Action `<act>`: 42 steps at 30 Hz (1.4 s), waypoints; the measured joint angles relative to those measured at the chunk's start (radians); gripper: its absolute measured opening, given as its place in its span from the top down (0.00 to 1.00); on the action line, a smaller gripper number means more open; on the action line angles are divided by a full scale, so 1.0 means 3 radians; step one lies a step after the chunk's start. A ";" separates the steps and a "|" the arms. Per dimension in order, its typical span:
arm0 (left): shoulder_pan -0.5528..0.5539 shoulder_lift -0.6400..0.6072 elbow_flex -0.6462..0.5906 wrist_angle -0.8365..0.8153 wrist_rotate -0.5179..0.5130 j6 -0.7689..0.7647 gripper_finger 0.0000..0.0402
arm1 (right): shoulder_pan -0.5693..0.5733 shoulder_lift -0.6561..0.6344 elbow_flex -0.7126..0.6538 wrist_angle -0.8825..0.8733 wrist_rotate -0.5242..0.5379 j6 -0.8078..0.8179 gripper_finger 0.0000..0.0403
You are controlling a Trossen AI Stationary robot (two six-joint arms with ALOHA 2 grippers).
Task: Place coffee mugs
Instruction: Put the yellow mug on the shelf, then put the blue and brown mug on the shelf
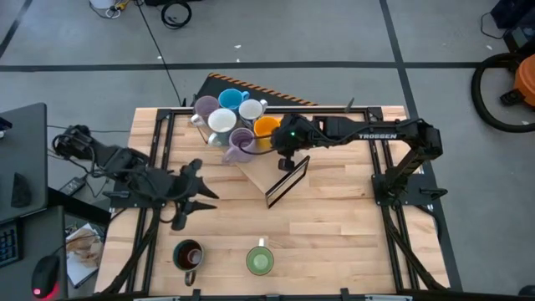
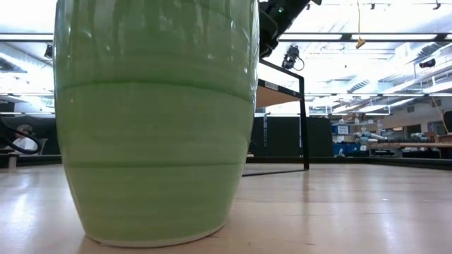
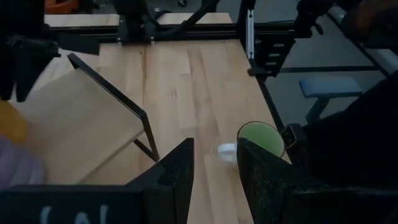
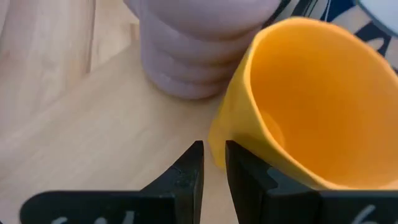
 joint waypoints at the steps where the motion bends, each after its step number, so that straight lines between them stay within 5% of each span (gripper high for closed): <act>1: -0.0023 0.0023 0.0000 0.0002 -0.0017 -0.0018 0.68 | -0.0008 0.0000 0.0000 0.0022 -0.0015 -0.0009 0.82; 14: -0.0123 0.0480 0.0000 -0.0169 0.0007 -0.0653 0.68 | 0.0243 -0.0242 0.0000 -0.0298 -0.0235 0.0039 0.82; 20: -0.0337 0.0651 0.0000 -0.0520 0.0191 -0.1757 0.68 | 0.0569 -0.0538 -0.0004 -0.0573 -0.0064 0.0138 0.82; 28: -0.0663 0.0897 0.0000 -0.0690 0.0450 -0.3233 0.68 | 0.0843 -0.0904 -0.0540 -0.0272 0.0700 0.0109 0.82; 35: -0.0686 0.1102 0.0000 -0.0702 0.0968 -0.4083 0.68 | 0.0502 -0.1311 -0.1106 0.0693 0.0639 -0.0485 0.82; 42: -0.0665 0.1421 0.0000 -0.0697 0.1485 -0.4732 0.68 | -0.0054 -0.1711 -0.1596 0.1396 0.0097 -0.0610 0.82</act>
